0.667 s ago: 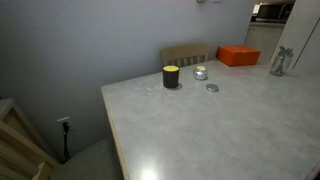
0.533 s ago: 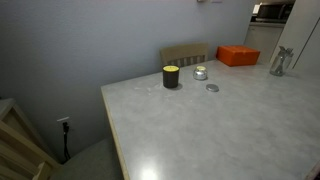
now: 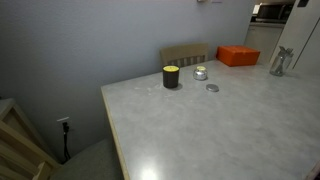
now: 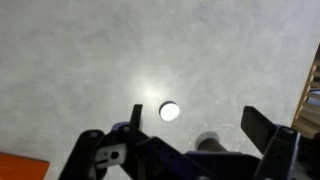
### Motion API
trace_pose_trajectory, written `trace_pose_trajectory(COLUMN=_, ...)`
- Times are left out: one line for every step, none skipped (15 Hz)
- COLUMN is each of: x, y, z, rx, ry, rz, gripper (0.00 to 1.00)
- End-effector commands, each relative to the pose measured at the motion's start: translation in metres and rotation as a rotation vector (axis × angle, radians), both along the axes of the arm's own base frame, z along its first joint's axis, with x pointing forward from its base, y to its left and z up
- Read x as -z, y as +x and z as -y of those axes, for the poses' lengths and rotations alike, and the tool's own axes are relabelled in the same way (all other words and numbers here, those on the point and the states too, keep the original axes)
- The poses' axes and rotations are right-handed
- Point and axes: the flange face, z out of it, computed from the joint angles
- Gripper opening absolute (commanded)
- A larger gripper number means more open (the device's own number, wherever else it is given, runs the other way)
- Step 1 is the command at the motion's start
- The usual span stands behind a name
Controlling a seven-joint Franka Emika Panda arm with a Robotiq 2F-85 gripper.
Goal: Place the lid on the jar
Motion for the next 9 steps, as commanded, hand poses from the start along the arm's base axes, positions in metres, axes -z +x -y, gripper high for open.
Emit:
trace_pose_trajectory(x=0.010, y=0.037, z=-0.050, rx=-0.124, ry=-0.021, rz=-0.020, gripper=1.00)
trace_pose_trajectory(x=0.004, y=0.017, z=-0.035, rx=-0.067, ry=-0.012, rz=-0.007, gripper=1.00)
trace_pose_trajectory(x=0.008, y=0.024, z=-0.049, rx=-0.093, ry=-0.016, rz=-0.011, gripper=1.00)
trace_pose_trajectory(x=0.010, y=0.030, z=-0.056, rx=-0.106, ry=-0.018, rz=-0.015, gripper=1.00)
trace_pose_trajectory(x=0.012, y=0.033, z=-0.059, rx=-0.111, ry=-0.019, rz=-0.017, gripper=1.00)
trace_pose_trajectory(x=0.013, y=0.035, z=-0.058, rx=-0.110, ry=-0.019, rz=-0.018, gripper=1.00)
trace_pose_trajectory(x=0.016, y=0.038, z=-0.061, rx=-0.086, ry=-0.020, rz=0.007, gripper=1.00)
trace_pose_trajectory(x=0.020, y=0.042, z=-0.069, rx=-0.069, ry=-0.022, rz=0.023, gripper=1.00)
trace_pose_trajectory(x=0.025, y=0.046, z=-0.079, rx=-0.066, ry=-0.011, rz=0.032, gripper=1.00)
